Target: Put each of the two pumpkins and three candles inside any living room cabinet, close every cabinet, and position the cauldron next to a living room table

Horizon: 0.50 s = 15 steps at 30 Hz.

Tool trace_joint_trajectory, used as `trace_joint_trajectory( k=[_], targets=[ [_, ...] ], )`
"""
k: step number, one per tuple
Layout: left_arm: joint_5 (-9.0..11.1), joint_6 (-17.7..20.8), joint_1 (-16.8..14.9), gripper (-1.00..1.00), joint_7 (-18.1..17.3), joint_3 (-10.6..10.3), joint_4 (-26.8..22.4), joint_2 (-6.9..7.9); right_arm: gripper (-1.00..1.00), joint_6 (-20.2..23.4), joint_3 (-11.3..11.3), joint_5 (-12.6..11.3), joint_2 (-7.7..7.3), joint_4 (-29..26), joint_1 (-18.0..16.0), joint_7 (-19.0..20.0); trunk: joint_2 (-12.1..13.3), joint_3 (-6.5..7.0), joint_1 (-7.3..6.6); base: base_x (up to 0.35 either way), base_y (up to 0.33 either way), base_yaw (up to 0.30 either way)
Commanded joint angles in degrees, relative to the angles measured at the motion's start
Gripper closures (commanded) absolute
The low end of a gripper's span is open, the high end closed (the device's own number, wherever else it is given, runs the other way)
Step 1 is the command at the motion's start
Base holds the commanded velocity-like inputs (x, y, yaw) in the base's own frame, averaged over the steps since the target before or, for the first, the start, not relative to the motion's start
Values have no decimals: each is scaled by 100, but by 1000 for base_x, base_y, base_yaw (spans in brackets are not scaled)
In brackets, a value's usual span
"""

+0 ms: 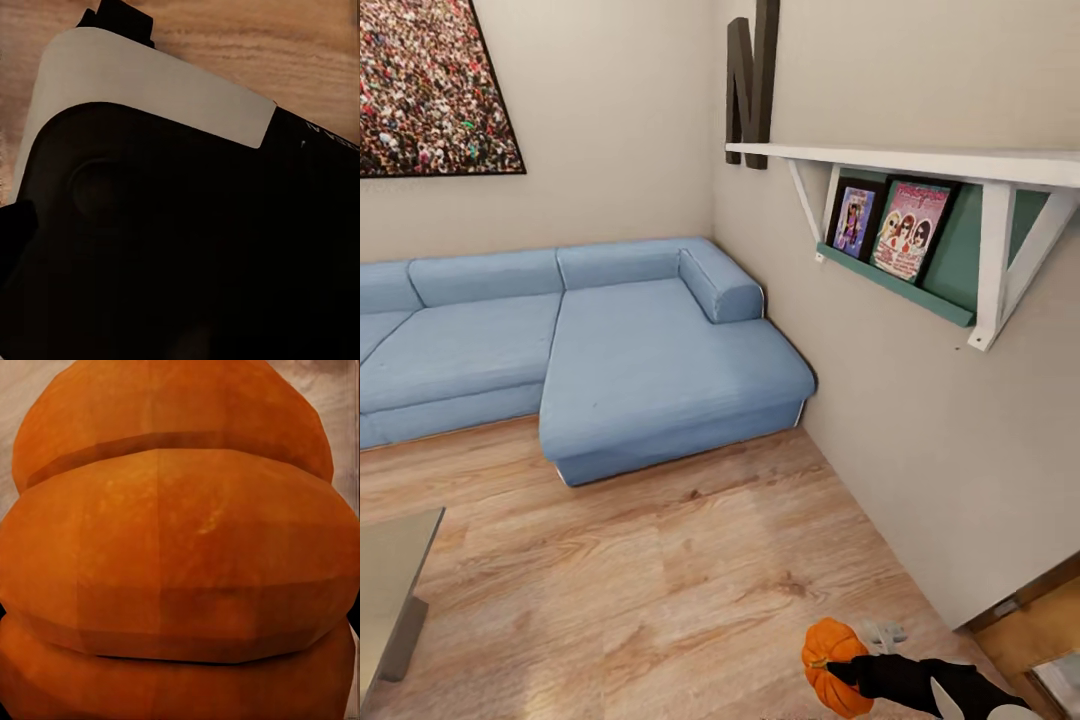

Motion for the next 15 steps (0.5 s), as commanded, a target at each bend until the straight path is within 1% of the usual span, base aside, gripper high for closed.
trace_joint_trajectory(
  k=[1,10,15],
  targets=[
    [2,0,0,-100,0,1,-2,0,100,0,-5,-4,0,0,0,0,0,0,0,0,0,-284],
    [-4,-1,0,-100,0,2,-3,0,100,0,-5,-4,0,0,0,1,0,-2,0,0,0,-283],
    [-4,-1,0,-100,0,1,-4,0,100,0,-5,-13,13,16,0,1,0,-28,0,0,0,-231]
  ],
)
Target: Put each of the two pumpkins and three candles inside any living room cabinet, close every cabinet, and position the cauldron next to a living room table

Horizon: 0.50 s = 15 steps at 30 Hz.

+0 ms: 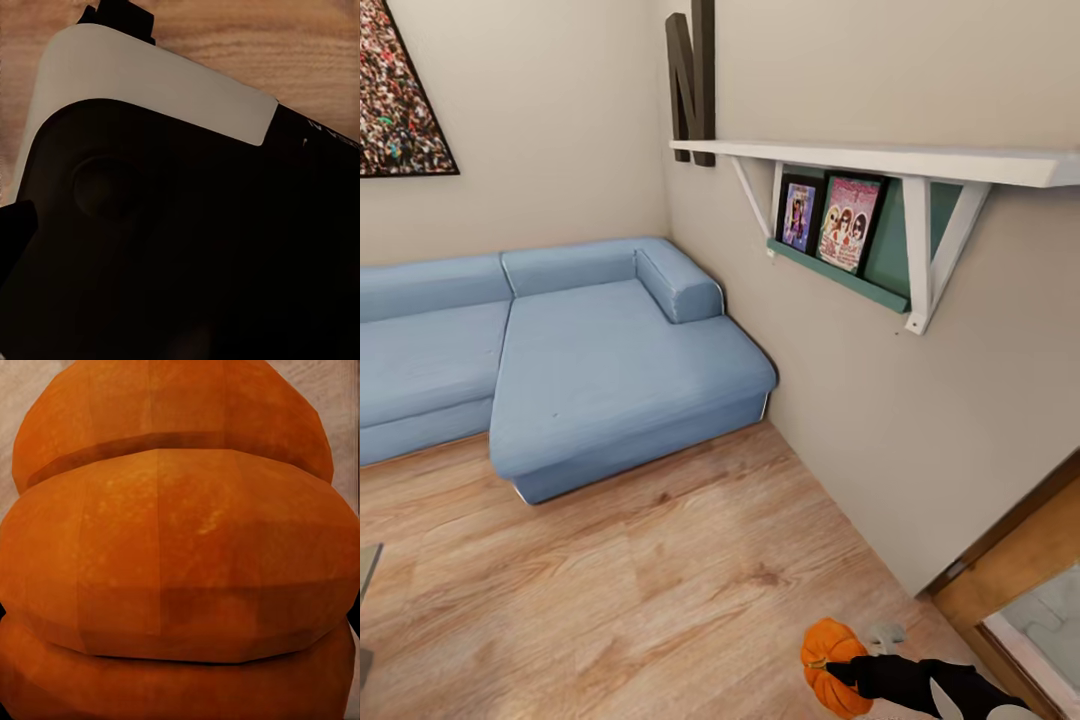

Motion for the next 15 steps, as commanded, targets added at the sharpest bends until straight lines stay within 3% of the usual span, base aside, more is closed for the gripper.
trace_joint_trajectory(
  k=[1,15],
  targets=[
    [0,0,0,-100,0,-1,0,0,100,0,-5,-2,1,0,0,0,0,-6,0,0,0,-218],
    [6,-5,0,-100,-4,3,-1,0,100,5,-5,-2,3,1,0,0,0,-98,0,0,0,-215]
  ],
)
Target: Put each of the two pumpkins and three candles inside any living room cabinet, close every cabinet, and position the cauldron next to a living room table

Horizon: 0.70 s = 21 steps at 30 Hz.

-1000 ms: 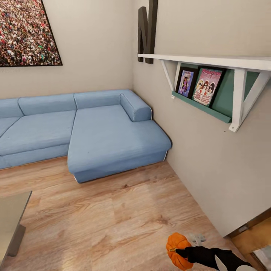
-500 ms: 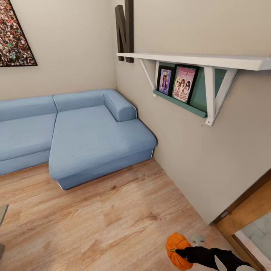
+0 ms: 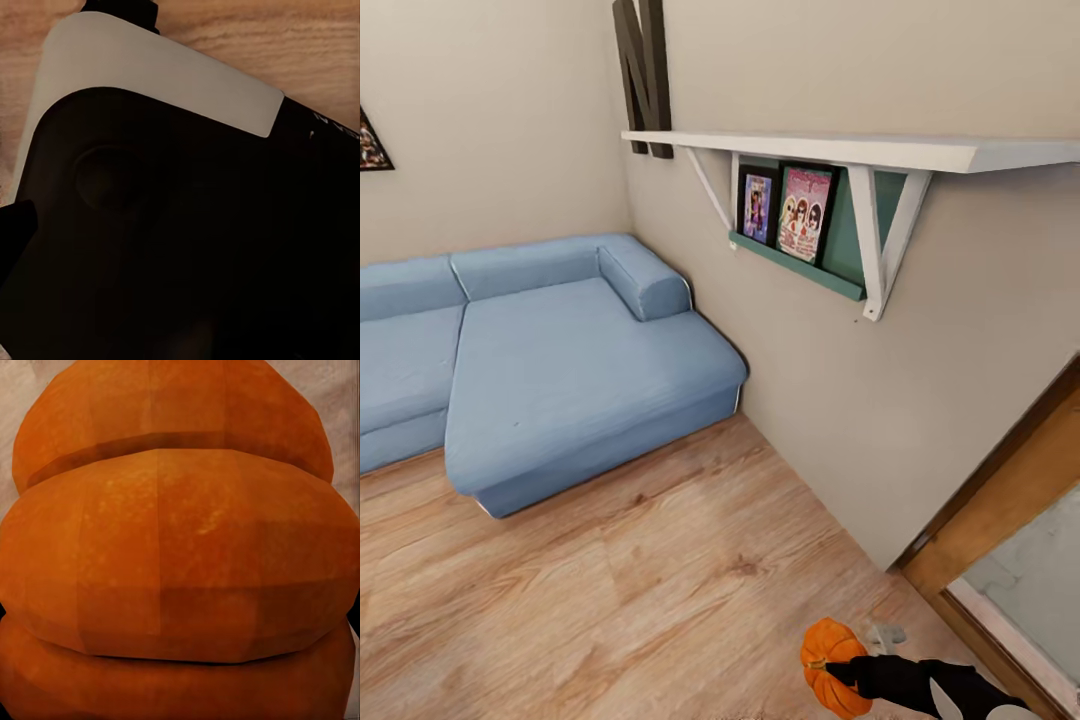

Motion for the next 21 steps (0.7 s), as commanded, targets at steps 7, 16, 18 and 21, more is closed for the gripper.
trace_joint_trajectory(
  k=[7,16,18,21],
  targets=[
    [-6,0,0,-100,-3,0,-9,0,100,5,-4,-2,-7,0,0,2,0,-34,0,0,0,-158],
    [-6,-2,0,-100,0,0,-5,0,100,26,-4,-2,-9,0,0,25,0,-37,0,0,0,-11],
    [-6,-1,0,-100,-2,0,-4,0,100,33,-4,-2,-8,0,0,22,0,-37,0,0,0,-151],
    [-10,-2,0,-100,-3,0,-1,0,100,37,-4,-2,-7,0,0,19,0,-37,0,0,0,-240]
  ],
)
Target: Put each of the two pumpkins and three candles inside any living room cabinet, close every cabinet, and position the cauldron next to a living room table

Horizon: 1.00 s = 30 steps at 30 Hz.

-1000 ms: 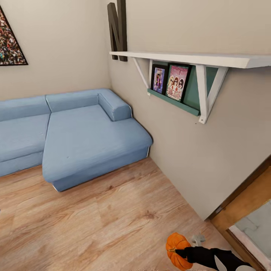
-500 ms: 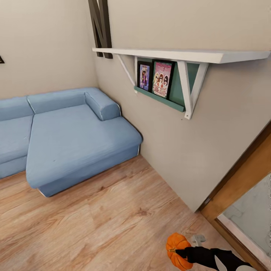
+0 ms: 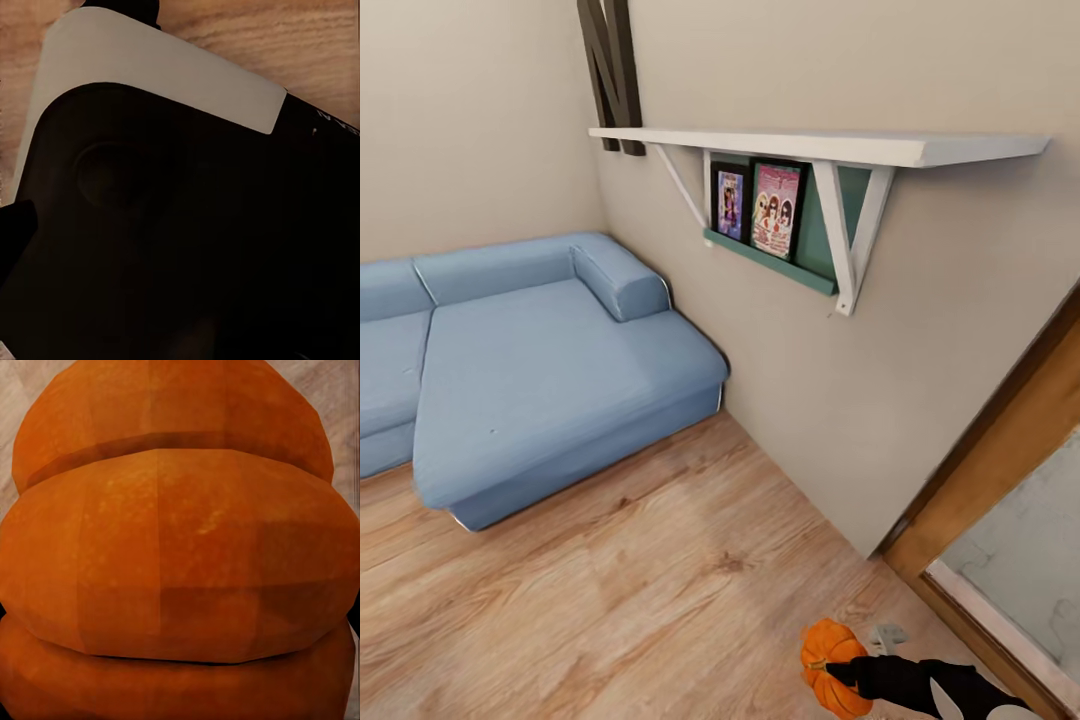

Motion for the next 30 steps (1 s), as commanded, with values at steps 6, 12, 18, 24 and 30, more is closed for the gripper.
trace_joint_trajectory(
  k=[6,12,18,24,30],
  targets=[
    [4,-1,0,-100,2,8,1,7,100,2,-1,0,0,0,0,-1,0,0,0,0,0,-277],
    [10,-1,0,-100,1,9,1,5,100,2,-1,0,0,0,0,-1,0,0,0,0,0,-283],
    [9,-1,0,-100,-1,9,1,2,100,2,-1,-3,2,2,0,-1,0,0,0,-65,0,-283],
    [5,-1,0,-100,1,9,1,1,100,6,-1,-9,8,8,0,-1,0,-2,0,-227,0,-283],
    [13,-1,0,-100,1,9,1,8,100,11,-1,-8,9,6,0,1,0,-15,0,-16,0,-283]
  ],
)
